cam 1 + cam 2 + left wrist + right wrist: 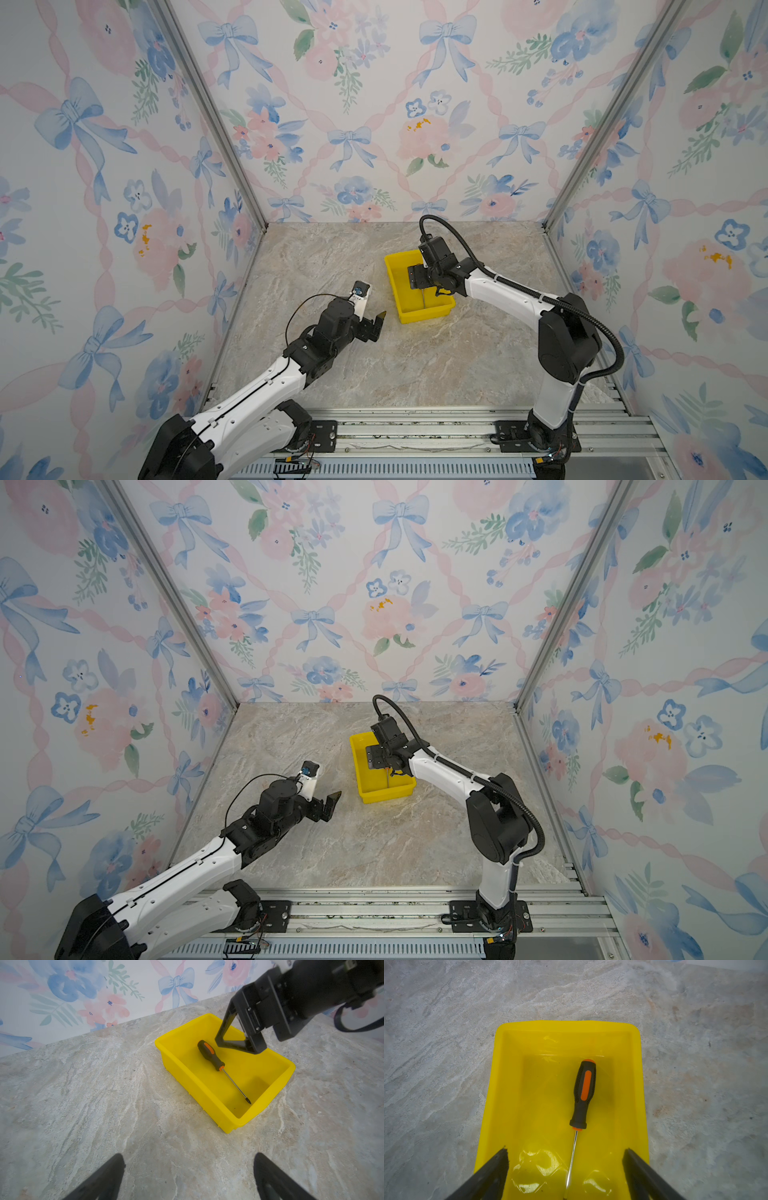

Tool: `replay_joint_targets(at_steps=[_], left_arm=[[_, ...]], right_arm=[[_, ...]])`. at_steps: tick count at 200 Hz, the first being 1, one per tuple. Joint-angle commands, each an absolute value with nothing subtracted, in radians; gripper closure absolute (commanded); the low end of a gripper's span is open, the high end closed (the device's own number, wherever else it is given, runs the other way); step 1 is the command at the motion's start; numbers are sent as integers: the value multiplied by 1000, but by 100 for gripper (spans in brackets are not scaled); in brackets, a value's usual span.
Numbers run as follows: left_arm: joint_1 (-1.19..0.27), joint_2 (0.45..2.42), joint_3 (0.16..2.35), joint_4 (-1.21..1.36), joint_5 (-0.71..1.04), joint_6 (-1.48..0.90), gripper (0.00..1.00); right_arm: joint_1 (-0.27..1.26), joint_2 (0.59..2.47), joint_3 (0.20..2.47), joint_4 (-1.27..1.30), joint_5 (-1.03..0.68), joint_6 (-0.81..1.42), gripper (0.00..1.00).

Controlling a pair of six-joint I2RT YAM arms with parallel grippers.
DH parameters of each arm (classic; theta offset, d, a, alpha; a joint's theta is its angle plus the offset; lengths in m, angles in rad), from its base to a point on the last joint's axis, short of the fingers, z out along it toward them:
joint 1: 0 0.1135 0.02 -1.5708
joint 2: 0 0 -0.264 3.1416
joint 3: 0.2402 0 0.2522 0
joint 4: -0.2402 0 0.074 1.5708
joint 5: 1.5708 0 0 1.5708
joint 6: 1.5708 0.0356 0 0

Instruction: Put the screwdriver in the bin

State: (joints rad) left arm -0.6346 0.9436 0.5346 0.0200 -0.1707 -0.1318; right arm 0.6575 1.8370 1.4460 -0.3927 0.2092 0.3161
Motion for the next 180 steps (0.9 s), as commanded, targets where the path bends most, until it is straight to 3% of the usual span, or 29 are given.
replay_joint_targets(at_steps=[1,4,87,111,141,180], left_arm=[[-629,913,527,0,-256,-154,2],[-629,910,524,0,-269,-156,2],[-599,712,385,-20,-613,-270,2],[-567,652,360,-57,-579,-248,3],[-522,550,314,-52,-563,-223,2],[-435,485,237,-10,-590,-115,3]], right_arm=[[660,1755,1416,-391,207,283,6],[659,1744,1406,-385,207,279,0],[558,1309,1107,-284,156,189,3],[496,1182,1008,-291,150,195,3],[430,1031,862,-278,315,214,3],[295,814,616,-199,298,151,3]])
